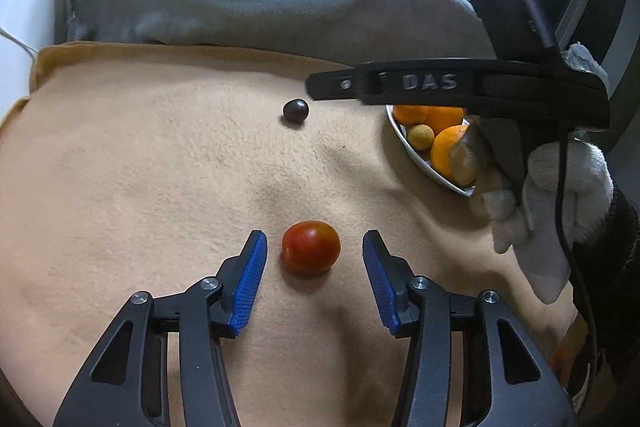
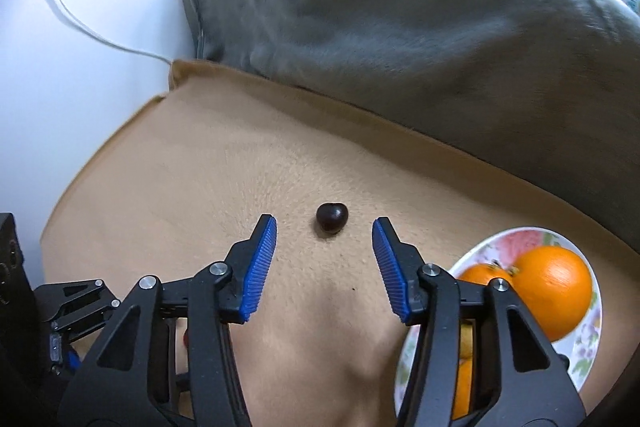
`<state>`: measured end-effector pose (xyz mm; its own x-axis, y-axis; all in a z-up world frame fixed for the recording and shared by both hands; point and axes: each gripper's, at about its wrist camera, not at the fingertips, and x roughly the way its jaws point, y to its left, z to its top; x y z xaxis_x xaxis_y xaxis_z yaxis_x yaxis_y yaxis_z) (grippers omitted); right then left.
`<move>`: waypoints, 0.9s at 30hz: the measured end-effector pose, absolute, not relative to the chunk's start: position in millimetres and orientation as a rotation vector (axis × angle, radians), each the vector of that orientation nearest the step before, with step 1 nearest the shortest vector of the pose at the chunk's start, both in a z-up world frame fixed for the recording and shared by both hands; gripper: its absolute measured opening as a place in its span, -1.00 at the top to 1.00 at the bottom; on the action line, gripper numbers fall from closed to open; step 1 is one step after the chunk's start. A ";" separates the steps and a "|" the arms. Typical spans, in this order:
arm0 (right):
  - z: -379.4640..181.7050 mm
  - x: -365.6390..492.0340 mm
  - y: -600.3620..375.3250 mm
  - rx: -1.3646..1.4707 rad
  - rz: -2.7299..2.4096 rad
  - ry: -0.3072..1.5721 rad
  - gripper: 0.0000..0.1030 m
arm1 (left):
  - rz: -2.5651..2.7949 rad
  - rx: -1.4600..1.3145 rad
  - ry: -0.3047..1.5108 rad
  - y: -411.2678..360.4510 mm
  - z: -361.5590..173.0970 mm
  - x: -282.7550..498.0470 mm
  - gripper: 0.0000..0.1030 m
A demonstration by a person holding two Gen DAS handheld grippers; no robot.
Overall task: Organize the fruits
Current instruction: 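Close the left tool on the red tomato while the right tool grasps the dark plum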
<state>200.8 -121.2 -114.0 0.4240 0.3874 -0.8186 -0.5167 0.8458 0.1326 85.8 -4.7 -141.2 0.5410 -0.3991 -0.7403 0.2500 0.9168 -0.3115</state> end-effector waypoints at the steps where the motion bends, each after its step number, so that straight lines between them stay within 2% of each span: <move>1: -117.3 202.3 -118.4 -0.158 0.567 0.990 0.03 | -0.390 -0.182 0.928 -4.1 -142.9 86.9 0.06; 4: -125.0 207.9 -113.0 -0.171 0.563 1.016 0.11 | -0.393 -0.184 0.937 -4.0 -145.8 88.7 0.08; 27: -149.9 228.5 -89.2 -0.246 0.501 1.076 0.29 | -0.399 -0.143 0.991 -16.3 -155.0 95.7 0.31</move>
